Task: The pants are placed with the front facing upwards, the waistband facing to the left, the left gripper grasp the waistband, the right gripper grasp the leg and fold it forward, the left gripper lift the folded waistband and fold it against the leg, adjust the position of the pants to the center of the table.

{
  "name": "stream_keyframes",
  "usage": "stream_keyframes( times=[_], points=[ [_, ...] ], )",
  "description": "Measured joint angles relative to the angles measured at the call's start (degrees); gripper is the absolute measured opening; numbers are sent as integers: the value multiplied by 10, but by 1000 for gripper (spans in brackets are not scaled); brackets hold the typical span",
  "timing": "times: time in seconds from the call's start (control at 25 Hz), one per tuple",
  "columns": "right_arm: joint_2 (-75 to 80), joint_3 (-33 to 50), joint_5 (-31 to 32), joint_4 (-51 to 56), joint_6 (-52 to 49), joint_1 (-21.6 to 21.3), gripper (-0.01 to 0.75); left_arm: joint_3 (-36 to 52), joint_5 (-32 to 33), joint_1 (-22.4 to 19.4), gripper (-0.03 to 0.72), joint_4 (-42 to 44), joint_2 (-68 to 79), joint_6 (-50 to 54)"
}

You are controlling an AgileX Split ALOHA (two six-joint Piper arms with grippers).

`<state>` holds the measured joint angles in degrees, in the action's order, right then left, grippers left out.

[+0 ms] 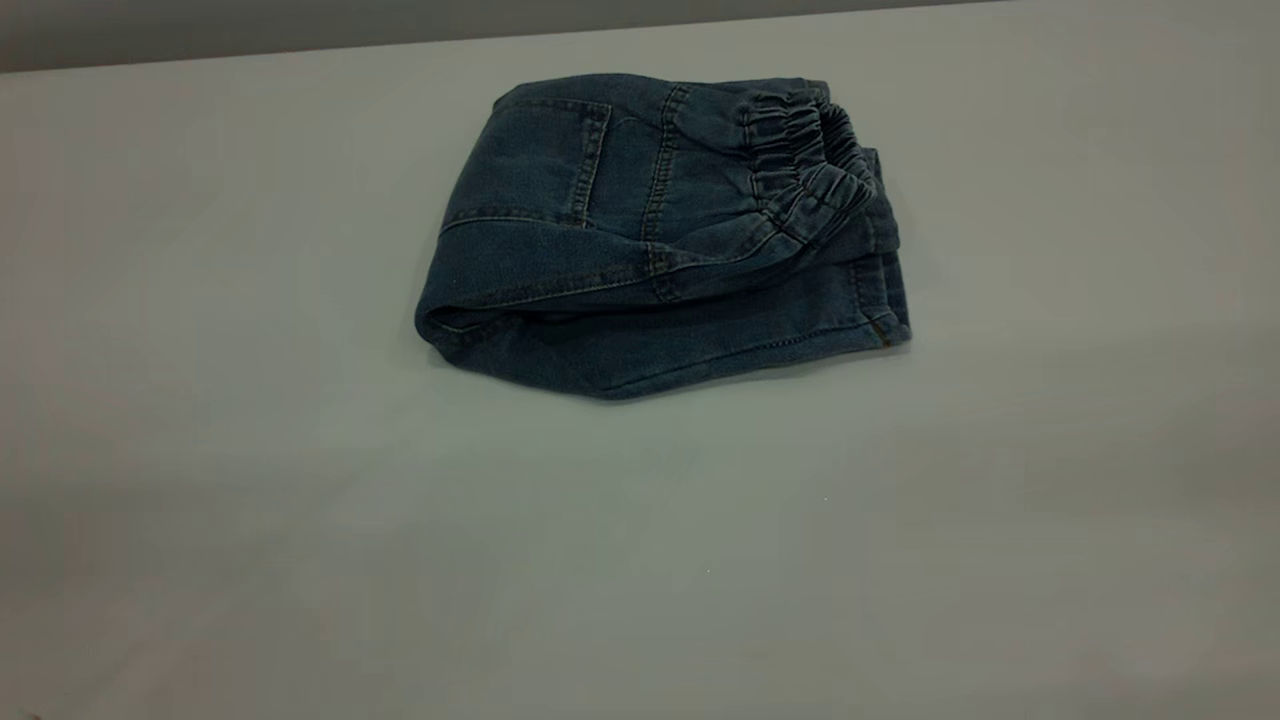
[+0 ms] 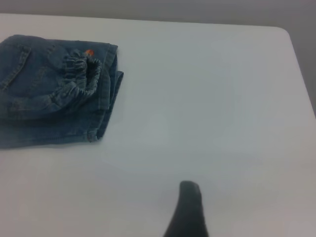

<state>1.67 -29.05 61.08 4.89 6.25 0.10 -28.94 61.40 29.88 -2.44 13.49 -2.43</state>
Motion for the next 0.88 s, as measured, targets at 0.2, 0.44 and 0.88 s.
stream_keyframes(
  times=[0.2, 0.44, 0.88],
  points=[
    [0, 0, 0, 0, 0, 0, 514, 0, 3, 0, 564, 11, 0, 4],
    [0, 0, 0, 0, 1, 0, 514, 0, 3, 0, 564, 11, 0, 5],
    [0, 0, 0, 0, 1, 0, 514, 0, 5, -29, 564, 8, -8, 2]
  ],
)
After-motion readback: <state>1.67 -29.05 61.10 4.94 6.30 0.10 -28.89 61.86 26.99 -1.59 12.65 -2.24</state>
